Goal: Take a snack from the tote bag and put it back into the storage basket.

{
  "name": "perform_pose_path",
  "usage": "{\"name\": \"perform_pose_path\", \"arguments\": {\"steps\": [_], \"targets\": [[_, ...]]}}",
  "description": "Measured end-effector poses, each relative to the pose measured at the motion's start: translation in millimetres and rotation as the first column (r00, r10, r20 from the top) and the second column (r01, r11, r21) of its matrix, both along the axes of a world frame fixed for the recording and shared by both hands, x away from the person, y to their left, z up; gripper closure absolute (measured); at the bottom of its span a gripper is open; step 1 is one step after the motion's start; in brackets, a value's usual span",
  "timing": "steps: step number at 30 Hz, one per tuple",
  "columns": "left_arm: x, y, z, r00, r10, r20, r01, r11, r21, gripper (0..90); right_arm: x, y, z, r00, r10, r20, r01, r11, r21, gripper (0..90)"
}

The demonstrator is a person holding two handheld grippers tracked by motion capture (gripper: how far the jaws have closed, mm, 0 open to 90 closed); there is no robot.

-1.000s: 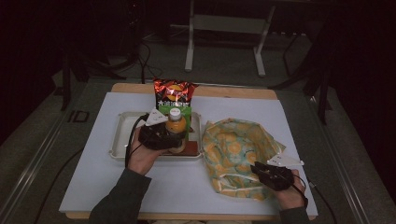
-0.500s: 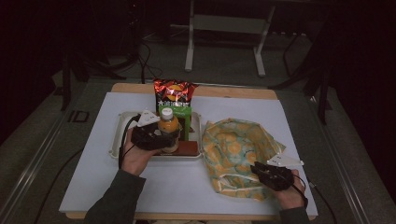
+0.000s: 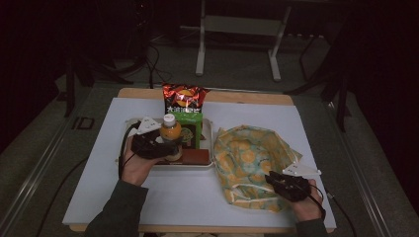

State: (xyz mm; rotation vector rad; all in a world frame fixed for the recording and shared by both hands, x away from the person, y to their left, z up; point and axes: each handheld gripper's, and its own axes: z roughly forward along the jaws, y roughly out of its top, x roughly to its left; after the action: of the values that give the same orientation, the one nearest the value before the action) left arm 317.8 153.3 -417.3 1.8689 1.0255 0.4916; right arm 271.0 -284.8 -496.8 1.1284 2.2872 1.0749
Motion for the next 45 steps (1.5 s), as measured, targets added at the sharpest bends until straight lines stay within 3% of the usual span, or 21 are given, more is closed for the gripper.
{"name": "perform_pose_path", "arguments": {"steps": [45], "targets": [[-4.6, 47.8, -4.6, 0.9947, 0.102, 0.005, -0.102, 0.9947, 0.000, 33.3, -0.1, 1.1, -1.0, 1.0000, 0.002, -0.006, -0.002, 1.000, -0.005, 72.8]]}}
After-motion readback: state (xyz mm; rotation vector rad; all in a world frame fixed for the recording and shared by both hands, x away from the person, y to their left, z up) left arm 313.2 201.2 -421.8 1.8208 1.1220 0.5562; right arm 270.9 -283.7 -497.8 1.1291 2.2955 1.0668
